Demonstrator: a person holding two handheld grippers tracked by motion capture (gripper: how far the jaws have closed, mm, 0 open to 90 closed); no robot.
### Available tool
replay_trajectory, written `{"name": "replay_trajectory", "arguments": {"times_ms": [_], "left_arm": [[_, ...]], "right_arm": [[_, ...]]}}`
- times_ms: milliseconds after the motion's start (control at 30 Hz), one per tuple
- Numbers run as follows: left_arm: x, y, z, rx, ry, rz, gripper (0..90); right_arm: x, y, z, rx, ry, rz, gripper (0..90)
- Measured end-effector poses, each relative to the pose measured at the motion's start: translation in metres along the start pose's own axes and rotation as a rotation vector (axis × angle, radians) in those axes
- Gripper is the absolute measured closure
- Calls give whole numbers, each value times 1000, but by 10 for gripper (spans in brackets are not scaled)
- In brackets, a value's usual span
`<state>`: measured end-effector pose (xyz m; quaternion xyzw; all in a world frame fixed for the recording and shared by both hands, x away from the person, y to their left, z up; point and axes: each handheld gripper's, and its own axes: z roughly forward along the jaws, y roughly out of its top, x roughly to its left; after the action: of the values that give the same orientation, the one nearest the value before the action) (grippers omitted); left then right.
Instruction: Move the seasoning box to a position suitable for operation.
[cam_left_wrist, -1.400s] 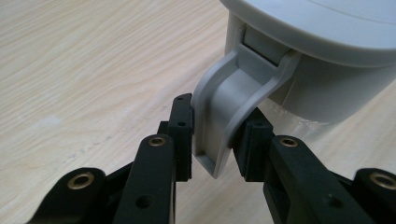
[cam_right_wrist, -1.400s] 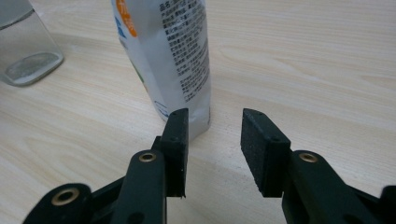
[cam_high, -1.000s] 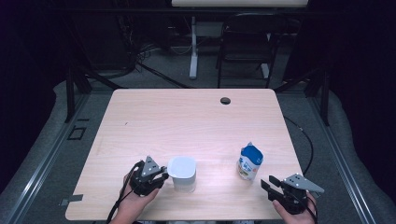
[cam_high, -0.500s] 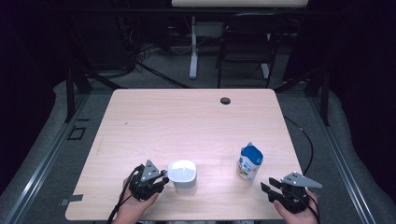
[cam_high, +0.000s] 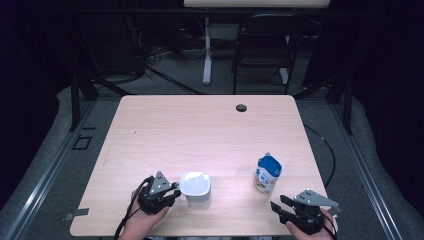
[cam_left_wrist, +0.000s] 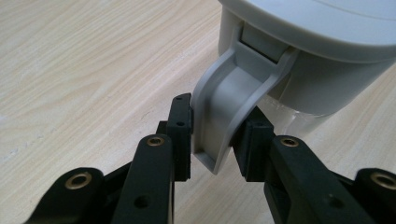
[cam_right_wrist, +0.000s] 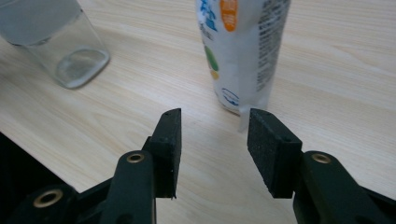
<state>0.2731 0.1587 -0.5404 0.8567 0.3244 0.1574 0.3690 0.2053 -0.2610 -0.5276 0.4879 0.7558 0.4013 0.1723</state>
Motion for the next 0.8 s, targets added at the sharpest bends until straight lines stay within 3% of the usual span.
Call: {"name": "replay_trajectory", "arguments": {"times_ms": [67, 233, 300, 333, 367, 433, 600, 800], "left_arm": [[0, 0, 0, -3, 1, 3, 708], [0, 0, 1, -4, -13, 12, 707], [3, 0, 0, -12, -31, -9, 686], [4, 0, 0, -26, -31, -23, 630], [6, 0, -2, -23, -50, -36, 582], [8, 0, -7, -27, -89, -66, 573], [9, -1, -18, -12, -72, -48, 563], [16, 2, -35, -36, -76, -84, 562]], "right_arm": [[4, 1, 1, -16, 15, 1, 565], [16, 4, 4, -45, 42, -50, 598], [21, 6, 5, -36, 34, -72, 600], [23, 7, 6, -31, 39, -89, 602], [26, 7, 8, -30, 46, -92, 601], [30, 9, 11, -8, 84, -95, 605], [37, 13, 17, -13, 101, -110, 586], [48, 27, 30, -16, 105, -145, 610]]}}
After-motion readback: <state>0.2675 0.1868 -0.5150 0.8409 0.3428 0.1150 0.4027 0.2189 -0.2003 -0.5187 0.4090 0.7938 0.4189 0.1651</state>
